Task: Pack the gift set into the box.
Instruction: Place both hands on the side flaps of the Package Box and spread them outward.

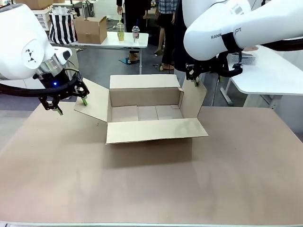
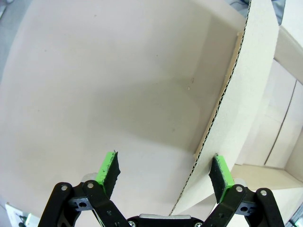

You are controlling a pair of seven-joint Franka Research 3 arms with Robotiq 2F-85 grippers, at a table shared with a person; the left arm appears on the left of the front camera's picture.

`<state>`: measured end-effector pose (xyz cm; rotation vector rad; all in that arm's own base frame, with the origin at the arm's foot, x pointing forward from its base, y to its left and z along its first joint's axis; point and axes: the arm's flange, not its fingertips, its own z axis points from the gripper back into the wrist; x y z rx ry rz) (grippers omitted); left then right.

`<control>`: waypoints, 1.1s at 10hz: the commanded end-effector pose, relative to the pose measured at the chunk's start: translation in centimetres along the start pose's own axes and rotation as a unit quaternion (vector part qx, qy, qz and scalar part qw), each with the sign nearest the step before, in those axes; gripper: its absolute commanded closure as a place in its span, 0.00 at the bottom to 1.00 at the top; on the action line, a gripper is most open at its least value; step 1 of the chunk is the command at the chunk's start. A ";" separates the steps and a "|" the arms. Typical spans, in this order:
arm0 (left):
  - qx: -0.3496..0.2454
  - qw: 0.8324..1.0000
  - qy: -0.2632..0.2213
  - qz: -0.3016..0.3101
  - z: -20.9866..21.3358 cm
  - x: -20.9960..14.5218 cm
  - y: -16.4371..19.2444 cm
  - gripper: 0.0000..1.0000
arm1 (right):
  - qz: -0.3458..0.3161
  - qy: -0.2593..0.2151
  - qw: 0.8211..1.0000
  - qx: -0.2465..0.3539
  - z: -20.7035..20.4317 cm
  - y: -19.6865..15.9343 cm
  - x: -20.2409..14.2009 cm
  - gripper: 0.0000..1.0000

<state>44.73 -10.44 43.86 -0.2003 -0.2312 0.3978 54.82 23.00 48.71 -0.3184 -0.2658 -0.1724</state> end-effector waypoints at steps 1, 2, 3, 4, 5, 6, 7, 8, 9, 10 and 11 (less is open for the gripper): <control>0.011 1.000 -0.004 0.004 0.3 -0.2 0.0 0.00 | -0.020 0.051 0.995 0.081 -3.1 -3.3 0.4 0.00; 0.011 1.000 -0.004 0.004 0.3 -0.2 0.0 0.00 | -0.039 0.061 0.993 0.092 -4.1 -4.2 0.2 0.00; 0.011 1.000 -0.004 0.004 0.3 -0.2 0.0 0.00 | -0.049 0.071 0.992 0.097 -5.2 -4.7 0.1 0.00; 0.011 1.000 -0.004 0.004 0.3 -0.2 0.0 0.00 | -0.056 0.086 0.988 0.112 -6.8 -5.0 0.4 0.00; 0.011 1.000 -0.004 0.004 0.3 -0.2 0.0 0.00 | -0.082 0.104 0.982 0.137 -8.6 -5.4 1.0 0.00; 0.011 1.000 -0.004 0.004 0.3 -0.2 0.0 0.00 | -0.056 0.076 0.992 0.086 -6.1 -4.5 1.1 0.00; 0.011 1.000 -0.004 0.004 0.3 -0.2 0.0 0.00 | -0.056 0.076 0.992 0.086 -6.1 -4.5 1.1 0.00; 0.011 1.000 -0.004 0.004 0.3 -0.2 0.0 0.00 | -0.056 0.076 0.992 0.086 -6.1 -4.5 1.1 0.00; 0.011 1.000 -0.004 0.004 0.3 -0.2 0.0 0.00 | -0.056 0.076 0.992 0.086 -6.1 -4.5 1.1 0.00; 0.011 1.000 -0.004 0.004 0.3 -0.2 0.0 0.00 | -0.056 0.076 0.992 0.086 -6.1 -4.5 1.1 0.00; 0.011 1.000 -0.004 0.004 0.3 -0.2 0.0 0.00 | -0.056 0.076 0.992 0.086 -6.1 -4.5 1.1 0.00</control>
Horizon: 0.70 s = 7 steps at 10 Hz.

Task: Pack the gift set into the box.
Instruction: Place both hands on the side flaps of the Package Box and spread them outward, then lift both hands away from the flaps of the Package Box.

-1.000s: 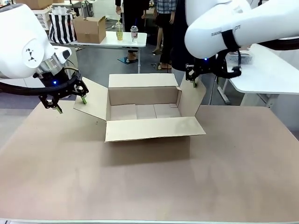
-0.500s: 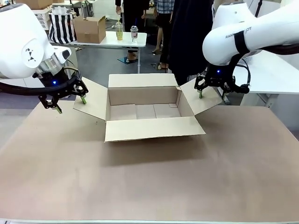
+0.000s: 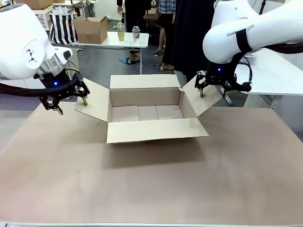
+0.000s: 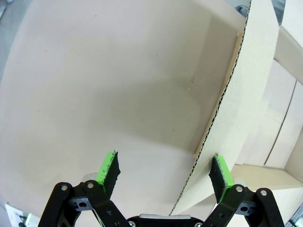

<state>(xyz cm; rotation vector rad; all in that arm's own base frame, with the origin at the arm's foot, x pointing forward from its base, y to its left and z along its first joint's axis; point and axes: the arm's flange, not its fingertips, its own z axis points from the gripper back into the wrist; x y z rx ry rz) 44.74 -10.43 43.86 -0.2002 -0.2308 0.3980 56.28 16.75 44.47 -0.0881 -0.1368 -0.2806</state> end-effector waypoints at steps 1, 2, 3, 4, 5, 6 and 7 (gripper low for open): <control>0.011 1.000 -0.004 0.004 0.3 -0.2 -0.1 0.00 | 0.001 -0.006 1.000 -0.015 0.3 -0.1 0.1 0.00; 0.011 1.000 -0.004 0.004 0.3 -0.2 -0.1 0.00 | 0.001 -0.006 1.000 -0.015 0.3 -0.1 0.1 0.00; 0.011 1.000 -0.004 0.004 0.3 -0.2 -0.1 0.00 | 0.001 -0.006 1.000 -0.015 0.3 -0.1 0.1 0.00; 0.011 1.000 -0.004 0.004 0.3 -0.2 -0.1 0.00 | 0.001 -0.006 1.000 -0.015 0.3 -0.1 0.1 0.00; 0.011 1.000 -0.004 0.004 0.3 -0.2 -0.1 0.00 | 0.001 -0.006 1.000 -0.015 0.3 -0.1 0.1 0.00; 0.011 1.000 -0.004 0.004 0.3 -0.2 -0.1 0.00 | 0.001 -0.006 1.000 -0.015 0.3 -0.1 0.1 0.00; 0.011 1.000 -0.004 0.004 0.3 -0.2 -0.1 0.00 | 0.001 -0.006 1.000 -0.015 0.3 -0.1 0.1 0.00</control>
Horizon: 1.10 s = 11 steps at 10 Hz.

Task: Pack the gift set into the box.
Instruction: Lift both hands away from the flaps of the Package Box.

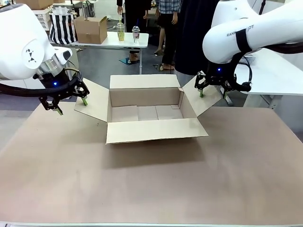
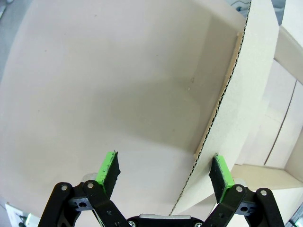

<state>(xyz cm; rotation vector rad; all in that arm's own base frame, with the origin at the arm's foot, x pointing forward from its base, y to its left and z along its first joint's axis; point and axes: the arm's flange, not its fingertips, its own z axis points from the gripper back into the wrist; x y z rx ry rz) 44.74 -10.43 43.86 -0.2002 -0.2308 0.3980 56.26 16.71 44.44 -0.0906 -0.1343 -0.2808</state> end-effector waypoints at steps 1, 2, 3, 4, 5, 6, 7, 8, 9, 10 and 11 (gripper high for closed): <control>0.011 1.000 -0.004 0.004 0.3 -0.2 -0.1 0.00 | 0.000 -0.007 1.000 -0.013 0.3 0.0 0.1 0.00; 0.011 1.000 -0.004 0.004 0.3 -0.2 -0.1 0.00 | 0.000 -0.007 1.000 -0.013 0.3 0.0 0.1 0.00; 0.011 1.000 -0.004 0.004 0.3 -0.2 -0.1 0.00 | 0.000 -0.007 1.000 -0.013 0.3 0.0 0.1 0.00; 0.011 1.000 -0.004 0.004 0.3 -0.2 -0.1 0.00 | 0.000 -0.007 1.000 -0.013 0.3 0.0 0.1 0.00; 0.011 1.000 -0.004 0.004 0.3 -0.2 -0.1 0.00 | 0.000 -0.007 1.000 -0.013 0.3 0.0 0.1 0.00; 0.011 1.000 -0.004 0.004 0.3 -0.2 -0.1 0.00 | 0.000 -0.007 1.000 -0.013 0.3 0.0 0.1 0.00; 0.011 1.000 -0.004 0.004 0.3 -0.2 -0.1 0.00 | 0.000 -0.007 1.000 -0.013 0.3 0.0 0.1 0.00; 0.011 1.000 -0.004 0.004 0.3 -0.2 -0.1 0.00 | 0.000 -0.007 1.000 -0.013 0.3 0.0 0.1 0.00; 0.011 1.000 -0.004 0.004 0.3 -0.2 -0.1 0.00 | 0.000 -0.007 1.000 -0.013 0.3 0.0 0.1 0.00; 0.011 1.000 -0.004 0.004 0.3 -0.2 -0.1 0.00 | 0.000 -0.007 1.000 -0.013 0.3 0.0 0.1 0.00; 0.011 1.000 -0.004 0.004 0.3 -0.2 -0.1 0.00 | 0.000 -0.007 1.000 -0.013 0.3 0.0 0.1 0.00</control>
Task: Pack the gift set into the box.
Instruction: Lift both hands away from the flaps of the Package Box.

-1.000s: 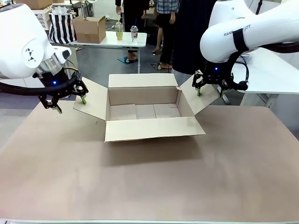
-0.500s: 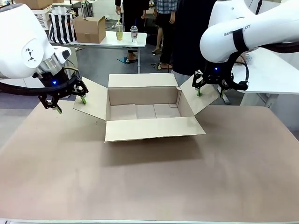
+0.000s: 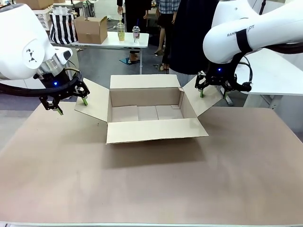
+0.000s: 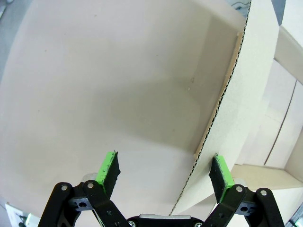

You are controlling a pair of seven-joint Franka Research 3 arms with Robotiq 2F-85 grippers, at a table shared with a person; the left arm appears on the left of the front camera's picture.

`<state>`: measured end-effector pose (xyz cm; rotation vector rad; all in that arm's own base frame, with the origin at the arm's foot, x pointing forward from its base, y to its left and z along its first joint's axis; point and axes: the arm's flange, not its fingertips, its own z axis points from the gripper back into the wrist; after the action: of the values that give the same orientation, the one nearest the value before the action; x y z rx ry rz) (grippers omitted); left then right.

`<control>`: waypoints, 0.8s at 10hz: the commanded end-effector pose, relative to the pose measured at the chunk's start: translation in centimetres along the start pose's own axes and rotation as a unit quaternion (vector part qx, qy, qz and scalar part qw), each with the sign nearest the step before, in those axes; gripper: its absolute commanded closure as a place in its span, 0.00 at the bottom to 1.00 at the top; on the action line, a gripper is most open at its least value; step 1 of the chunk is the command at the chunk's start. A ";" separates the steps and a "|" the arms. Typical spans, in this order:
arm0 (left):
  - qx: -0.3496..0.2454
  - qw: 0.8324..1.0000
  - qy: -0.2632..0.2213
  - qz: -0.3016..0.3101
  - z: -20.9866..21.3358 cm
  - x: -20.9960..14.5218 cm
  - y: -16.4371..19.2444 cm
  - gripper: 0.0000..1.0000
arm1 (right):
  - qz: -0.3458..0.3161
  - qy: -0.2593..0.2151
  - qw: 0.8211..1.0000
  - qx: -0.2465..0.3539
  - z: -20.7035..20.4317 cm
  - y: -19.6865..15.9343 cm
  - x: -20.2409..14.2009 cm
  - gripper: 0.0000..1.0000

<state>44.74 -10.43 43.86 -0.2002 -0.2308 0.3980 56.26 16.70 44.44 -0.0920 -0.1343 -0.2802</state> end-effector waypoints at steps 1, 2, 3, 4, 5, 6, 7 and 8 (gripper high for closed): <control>0.011 1.000 -0.004 0.004 0.3 -0.2 -0.1 0.00 | 0.000 -0.007 1.000 -0.013 0.3 0.0 0.1 0.00; 0.011 1.000 -0.004 0.004 0.3 -0.2 -0.1 0.00 | 0.000 -0.007 1.000 -0.013 0.3 0.0 0.1 0.00; 0.011 1.000 -0.004 0.004 0.3 -0.2 -0.1 0.00 | 0.000 -0.007 1.000 -0.013 0.3 0.0 0.1 0.00; 0.011 1.000 -0.004 0.004 0.3 -0.2 -0.1 0.00 | 0.000 -0.007 1.000 -0.013 0.3 0.0 0.1 0.00; 0.011 1.000 -0.004 0.004 0.3 -0.2 -0.1 0.00 | 0.000 -0.007 1.000 -0.013 0.3 0.0 0.1 0.00; 0.011 1.000 -0.004 0.004 0.3 -0.2 -0.1 0.00 | 0.000 -0.007 1.000 -0.013 0.3 0.0 0.1 0.00; 0.011 1.000 -0.004 0.004 0.3 -0.2 -0.1 0.00 | 0.000 -0.007 1.000 -0.013 0.3 0.0 0.1 0.00; 0.011 1.000 -0.004 0.004 0.3 -0.2 -0.1 0.00 | 0.000 -0.007 1.000 -0.013 0.3 0.0 0.1 0.00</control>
<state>44.74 -10.43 43.86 -0.2002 -0.2308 0.3980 56.26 16.69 44.43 -0.0926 -0.1343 -0.2799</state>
